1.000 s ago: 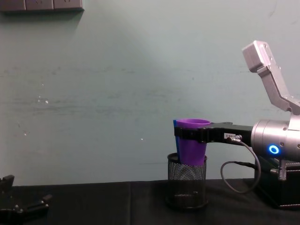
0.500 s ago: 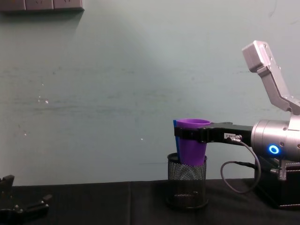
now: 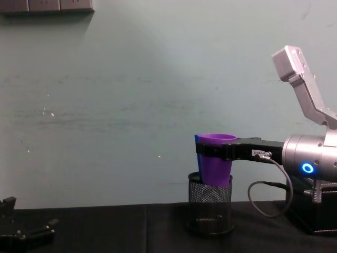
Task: Pick up one cup with a gripper and tap it against the other cup.
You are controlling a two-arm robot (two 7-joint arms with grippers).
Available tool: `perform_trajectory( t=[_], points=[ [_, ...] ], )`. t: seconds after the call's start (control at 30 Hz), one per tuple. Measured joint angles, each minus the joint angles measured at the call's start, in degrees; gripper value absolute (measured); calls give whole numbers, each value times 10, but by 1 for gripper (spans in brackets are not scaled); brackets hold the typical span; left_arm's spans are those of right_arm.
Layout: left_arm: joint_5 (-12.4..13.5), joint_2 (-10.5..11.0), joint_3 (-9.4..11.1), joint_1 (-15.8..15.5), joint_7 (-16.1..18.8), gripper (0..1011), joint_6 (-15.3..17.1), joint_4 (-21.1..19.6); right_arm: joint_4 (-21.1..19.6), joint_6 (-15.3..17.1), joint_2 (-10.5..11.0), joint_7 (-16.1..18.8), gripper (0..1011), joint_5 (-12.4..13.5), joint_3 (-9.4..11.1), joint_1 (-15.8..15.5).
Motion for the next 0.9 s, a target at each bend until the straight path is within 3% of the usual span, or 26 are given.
perform_trajectory(
  t=[0.9],
  points=[
    [0, 0, 0, 0, 0, 1000, 0, 0, 0, 0, 0, 0, 726, 0, 0, 0]
  ],
)
